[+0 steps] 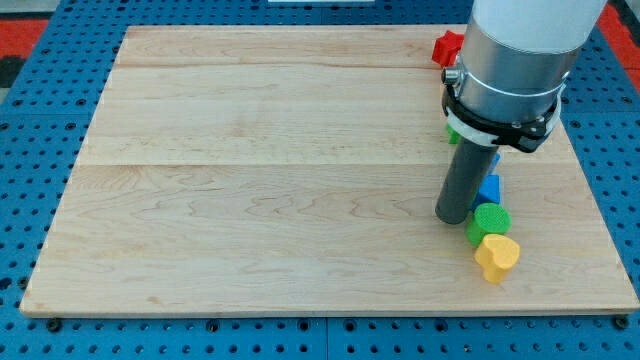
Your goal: Move your arm towards the bottom center
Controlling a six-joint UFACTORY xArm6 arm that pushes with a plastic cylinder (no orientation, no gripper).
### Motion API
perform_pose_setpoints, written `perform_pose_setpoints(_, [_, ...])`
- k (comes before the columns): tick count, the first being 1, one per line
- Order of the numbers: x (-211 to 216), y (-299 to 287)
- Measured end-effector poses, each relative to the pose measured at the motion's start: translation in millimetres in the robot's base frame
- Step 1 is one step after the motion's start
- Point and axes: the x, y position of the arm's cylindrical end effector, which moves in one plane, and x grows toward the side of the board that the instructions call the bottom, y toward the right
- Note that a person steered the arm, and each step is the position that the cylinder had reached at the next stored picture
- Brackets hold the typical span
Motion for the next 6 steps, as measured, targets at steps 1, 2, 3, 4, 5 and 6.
perform_pose_setpoints(1, [0,0])
perform_pose_setpoints(2, [-1,-10])
perform_pose_setpoints(3, [-2,-11])
perform_pose_setpoints(4, [-2,-12])
perform_pose_setpoints(5, [25,-33])
perform_pose_setpoints(6, [65,-47])
